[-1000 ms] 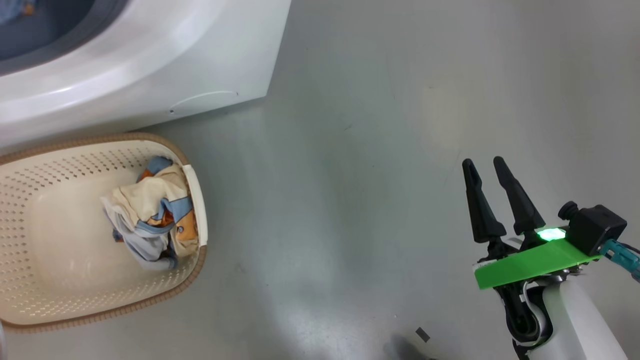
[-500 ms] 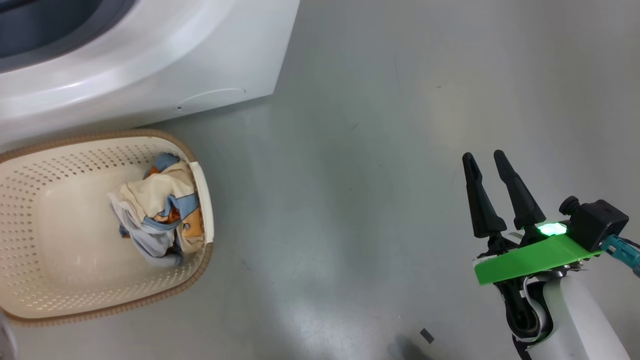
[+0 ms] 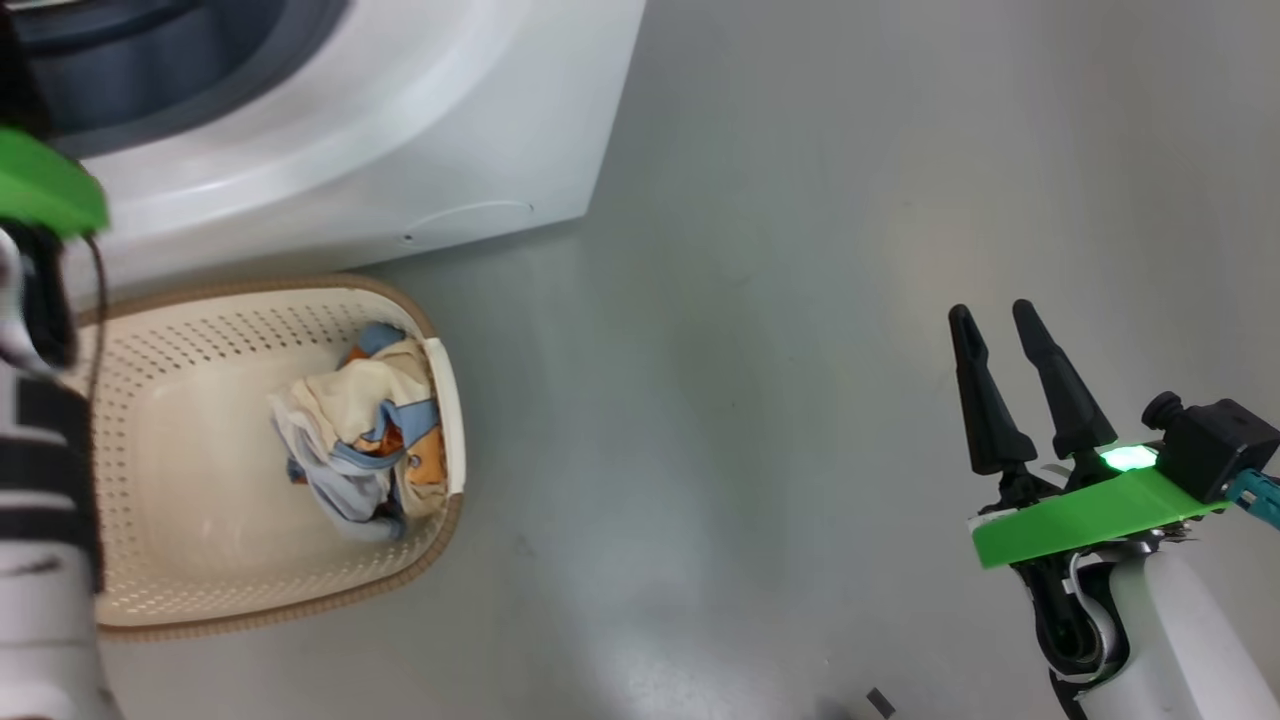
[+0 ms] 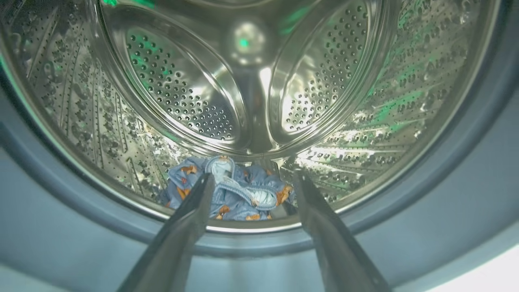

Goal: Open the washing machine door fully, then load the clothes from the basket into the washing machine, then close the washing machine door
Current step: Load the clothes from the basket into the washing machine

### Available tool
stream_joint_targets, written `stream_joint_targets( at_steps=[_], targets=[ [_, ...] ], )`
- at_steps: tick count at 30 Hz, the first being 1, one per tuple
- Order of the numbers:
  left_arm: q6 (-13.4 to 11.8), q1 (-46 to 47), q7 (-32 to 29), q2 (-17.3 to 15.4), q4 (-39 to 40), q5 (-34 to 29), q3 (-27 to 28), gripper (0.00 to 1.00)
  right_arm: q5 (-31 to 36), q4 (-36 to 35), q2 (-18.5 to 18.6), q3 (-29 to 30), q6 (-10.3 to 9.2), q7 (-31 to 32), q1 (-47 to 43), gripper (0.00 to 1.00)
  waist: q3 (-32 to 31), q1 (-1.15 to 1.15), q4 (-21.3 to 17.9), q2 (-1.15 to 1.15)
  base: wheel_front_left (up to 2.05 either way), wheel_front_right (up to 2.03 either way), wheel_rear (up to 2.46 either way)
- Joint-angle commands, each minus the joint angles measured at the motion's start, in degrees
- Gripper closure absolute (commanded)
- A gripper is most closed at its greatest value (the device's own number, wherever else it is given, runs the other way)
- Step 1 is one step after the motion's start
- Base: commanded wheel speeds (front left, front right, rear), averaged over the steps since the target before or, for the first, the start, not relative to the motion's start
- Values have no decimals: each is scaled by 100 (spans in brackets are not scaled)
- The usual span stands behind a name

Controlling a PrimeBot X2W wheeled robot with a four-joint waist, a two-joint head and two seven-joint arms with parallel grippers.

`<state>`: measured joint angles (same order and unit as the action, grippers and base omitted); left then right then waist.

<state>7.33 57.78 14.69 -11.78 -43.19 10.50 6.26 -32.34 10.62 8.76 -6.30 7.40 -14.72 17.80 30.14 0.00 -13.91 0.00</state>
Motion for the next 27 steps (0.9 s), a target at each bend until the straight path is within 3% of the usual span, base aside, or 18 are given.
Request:
stream_joint_targets(
  at_steps=[1,12,27],
  targets=[
    [14,-274,30,-159,256,-34,98,0,19,-99,109,-59,9,-28,-133,0,-231,0,186,0,0,0,0],
    [15,-2050,30,247,1090,100,17,0,-9,24,422,71,9,-28,-547,0,-1128,0,705,0,0,0,0],
    [15,-3977,30,376,1914,201,58,0,-48,104,730,98,9,-28,-1182,0,-2002,0,981,0,0,0,0]
  ],
)
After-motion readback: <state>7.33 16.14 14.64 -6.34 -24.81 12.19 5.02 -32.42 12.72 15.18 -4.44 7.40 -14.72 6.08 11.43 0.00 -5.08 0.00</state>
